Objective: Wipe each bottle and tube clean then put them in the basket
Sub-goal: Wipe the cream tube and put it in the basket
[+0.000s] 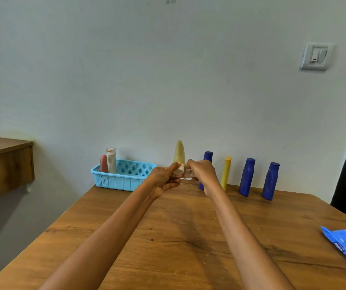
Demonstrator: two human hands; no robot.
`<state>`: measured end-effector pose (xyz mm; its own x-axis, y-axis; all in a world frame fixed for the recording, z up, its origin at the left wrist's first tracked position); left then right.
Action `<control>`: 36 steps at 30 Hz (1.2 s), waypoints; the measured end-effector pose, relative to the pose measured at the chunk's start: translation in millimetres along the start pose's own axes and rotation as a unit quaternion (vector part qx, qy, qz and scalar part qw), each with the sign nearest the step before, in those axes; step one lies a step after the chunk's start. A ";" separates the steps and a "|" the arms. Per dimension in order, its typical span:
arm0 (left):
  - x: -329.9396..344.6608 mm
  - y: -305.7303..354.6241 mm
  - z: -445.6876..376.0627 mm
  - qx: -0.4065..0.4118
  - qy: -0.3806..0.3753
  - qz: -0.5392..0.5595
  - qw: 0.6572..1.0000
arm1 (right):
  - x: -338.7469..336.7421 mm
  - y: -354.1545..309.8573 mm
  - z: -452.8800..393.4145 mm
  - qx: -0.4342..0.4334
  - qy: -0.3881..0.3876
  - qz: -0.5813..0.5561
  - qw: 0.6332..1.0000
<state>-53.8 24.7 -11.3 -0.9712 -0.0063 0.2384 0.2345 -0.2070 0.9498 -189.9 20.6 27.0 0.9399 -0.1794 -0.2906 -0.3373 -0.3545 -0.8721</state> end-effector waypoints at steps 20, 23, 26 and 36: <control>6.2 2.7 4.9 -0.031 -0.039 0.039 0.998 | -16.1 -50.4 14.4 -0.302 0.140 0.043 0.942; 0.8 1.2 1.7 -0.037 -0.031 0.052 0.997 | -8.9 -49.8 13.6 -0.284 0.103 0.028 0.953; 1.6 -0.4 1.1 -0.045 -0.043 0.041 0.997 | -6.1 -44.1 11.4 -0.260 0.086 0.005 0.962; 12.1 -7.0 1.9 -0.054 -0.071 0.010 0.996 | -13.6 -23.4 -3.4 -0.208 0.103 0.033 0.972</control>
<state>-67.1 27.9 -14.7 -0.9485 0.1264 0.2904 0.2399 -0.3119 0.9193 -195.0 28.2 52.7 0.8991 -0.3788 -0.2193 -0.4297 -0.6684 -0.6071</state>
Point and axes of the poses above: each hand's wrist, its own z-axis away from the middle knuckle, its own x-axis out of the palm, y = z × x, the point moved 10 cm from there along -z, towards the middle knuckle, and after that the axes turned 11 degrees about -x, right-handed, at the moved point
